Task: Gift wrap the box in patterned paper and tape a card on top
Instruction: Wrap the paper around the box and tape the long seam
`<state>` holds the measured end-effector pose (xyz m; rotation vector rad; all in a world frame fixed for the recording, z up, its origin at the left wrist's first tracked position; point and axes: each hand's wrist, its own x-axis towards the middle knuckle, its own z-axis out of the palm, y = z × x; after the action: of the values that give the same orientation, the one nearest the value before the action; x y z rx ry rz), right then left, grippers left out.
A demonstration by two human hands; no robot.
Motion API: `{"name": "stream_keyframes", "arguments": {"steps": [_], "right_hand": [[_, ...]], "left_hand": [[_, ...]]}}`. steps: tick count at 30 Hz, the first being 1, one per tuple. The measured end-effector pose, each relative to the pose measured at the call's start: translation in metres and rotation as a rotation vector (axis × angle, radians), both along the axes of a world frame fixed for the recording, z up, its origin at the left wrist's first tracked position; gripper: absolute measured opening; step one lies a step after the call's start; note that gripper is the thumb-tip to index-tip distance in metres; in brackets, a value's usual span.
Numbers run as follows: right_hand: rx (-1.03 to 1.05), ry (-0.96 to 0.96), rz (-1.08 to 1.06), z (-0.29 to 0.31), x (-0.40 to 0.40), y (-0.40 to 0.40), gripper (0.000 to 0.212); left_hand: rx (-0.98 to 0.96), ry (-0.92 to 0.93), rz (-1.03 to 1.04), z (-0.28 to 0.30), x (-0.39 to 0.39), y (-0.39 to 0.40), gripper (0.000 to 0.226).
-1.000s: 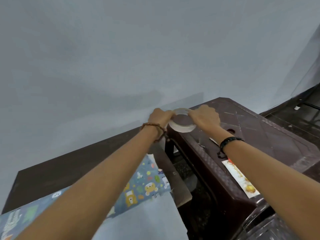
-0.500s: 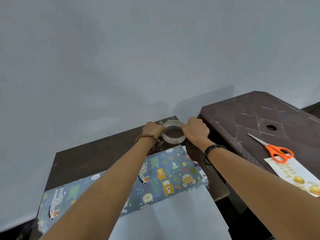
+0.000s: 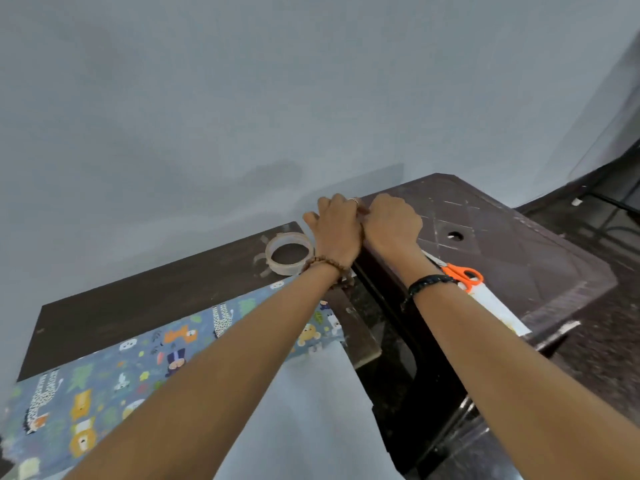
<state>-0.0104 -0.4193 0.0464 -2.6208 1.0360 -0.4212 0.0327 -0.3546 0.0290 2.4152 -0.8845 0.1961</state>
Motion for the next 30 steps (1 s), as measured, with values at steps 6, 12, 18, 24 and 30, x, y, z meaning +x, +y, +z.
{"name": "stream_keyframes", "arguments": {"steps": [6,12,18,24,30], "right_hand": [[-0.075,0.212,-0.099,-0.003,-0.062,-0.030,0.027],[-0.076,0.367,-0.129,-0.030,-0.092,-0.037,0.028],[-0.288,0.303,-0.049,-0.026,-0.098,-0.042,0.018],[-0.189,0.063,0.097,-0.005,-0.084,-0.012,0.019],[-0.034,0.063,0.222,-0.033,-0.064,0.054,0.017]], "left_hand": [[0.199,0.095,-0.169,0.008,-0.049,-0.032,0.027],[0.567,0.264,-0.384,-0.006,-0.080,-0.044,0.033],[0.556,0.194,-0.405,-0.009,-0.078,-0.027,0.056],[0.488,0.083,-0.283,-0.005,-0.058,0.041,0.062],[0.472,0.072,-0.068,-0.018,-0.043,0.132,0.055]]}}
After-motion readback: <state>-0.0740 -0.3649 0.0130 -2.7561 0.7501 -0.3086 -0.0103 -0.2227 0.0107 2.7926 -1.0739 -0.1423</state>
